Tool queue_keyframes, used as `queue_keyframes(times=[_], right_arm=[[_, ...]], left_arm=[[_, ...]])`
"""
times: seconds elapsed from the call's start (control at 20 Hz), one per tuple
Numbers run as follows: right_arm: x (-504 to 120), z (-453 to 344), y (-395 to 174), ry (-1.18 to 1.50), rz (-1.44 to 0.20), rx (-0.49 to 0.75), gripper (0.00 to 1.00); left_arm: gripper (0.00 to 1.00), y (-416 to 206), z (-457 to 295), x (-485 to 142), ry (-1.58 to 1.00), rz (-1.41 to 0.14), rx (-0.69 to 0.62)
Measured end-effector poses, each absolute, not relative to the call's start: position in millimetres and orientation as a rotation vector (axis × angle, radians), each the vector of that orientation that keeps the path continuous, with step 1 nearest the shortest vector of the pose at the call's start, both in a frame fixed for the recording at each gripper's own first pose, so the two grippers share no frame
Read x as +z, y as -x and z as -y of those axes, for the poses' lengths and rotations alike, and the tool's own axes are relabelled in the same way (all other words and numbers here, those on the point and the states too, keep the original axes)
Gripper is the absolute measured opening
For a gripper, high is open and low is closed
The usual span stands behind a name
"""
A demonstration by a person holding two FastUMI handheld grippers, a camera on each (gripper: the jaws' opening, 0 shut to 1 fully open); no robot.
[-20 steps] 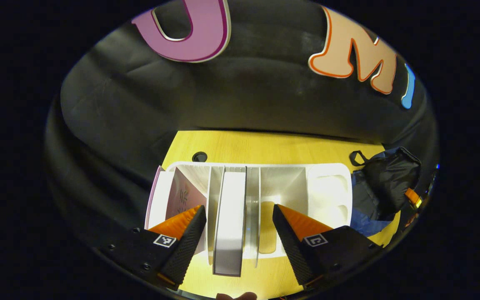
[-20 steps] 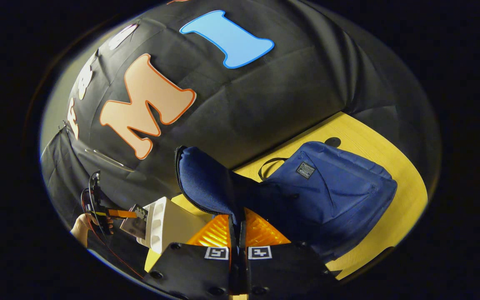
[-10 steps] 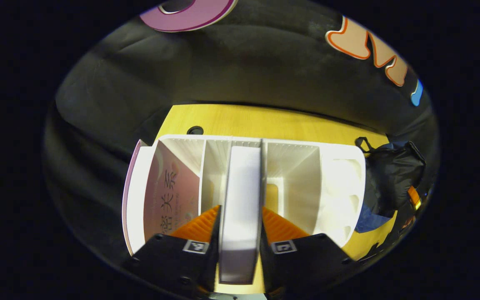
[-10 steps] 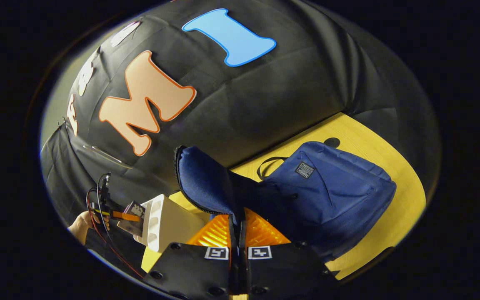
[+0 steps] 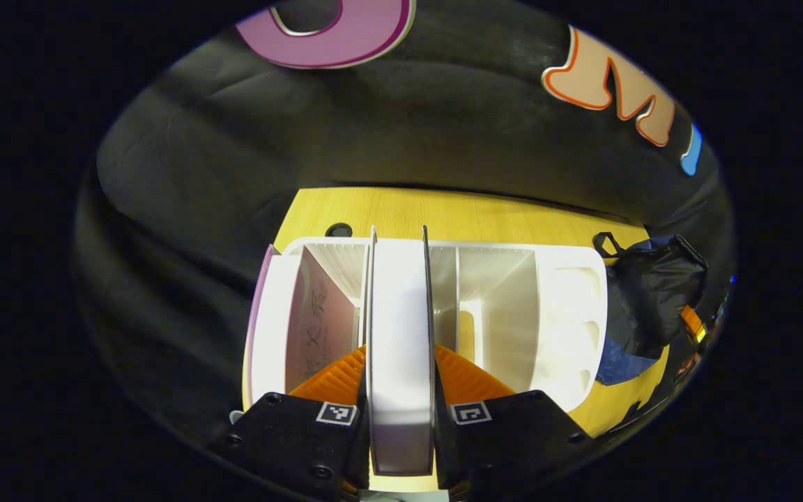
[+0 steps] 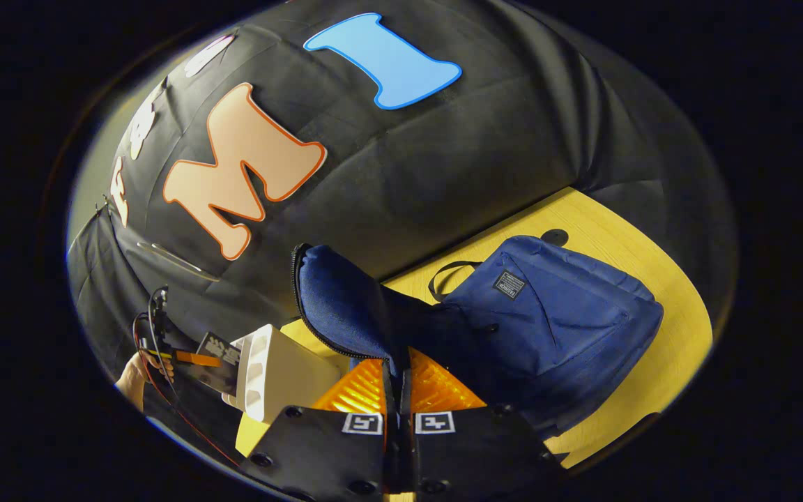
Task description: Open the schoolbag, grab two books from the bookshelf and put them into the schoolbag.
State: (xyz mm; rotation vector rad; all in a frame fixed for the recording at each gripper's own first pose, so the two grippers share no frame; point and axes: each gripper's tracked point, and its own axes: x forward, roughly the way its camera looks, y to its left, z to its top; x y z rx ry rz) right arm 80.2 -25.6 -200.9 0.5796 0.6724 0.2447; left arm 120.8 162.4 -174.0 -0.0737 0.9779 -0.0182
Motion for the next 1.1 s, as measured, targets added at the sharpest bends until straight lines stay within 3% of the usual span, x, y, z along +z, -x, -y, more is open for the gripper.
queue_keyframes(times=[0.25, 0.7, 1.1], right_arm=[[-200, 26, -81, -0.584, -0.673, 0.244, 0.04], [-200, 27, -81, -0.602, -0.673, 0.247, 0.04], [-197, 31, -81, -0.644, -0.658, 0.246, 0.04]], left_arm=[[0.34, -129, -174, -110, 0.158, -0.837, -0.015], [0.33, -117, -131, 8, 0.468, -0.619, -0.139], [0.33, -113, -8, -25, 0.864, -0.693, -0.272]])
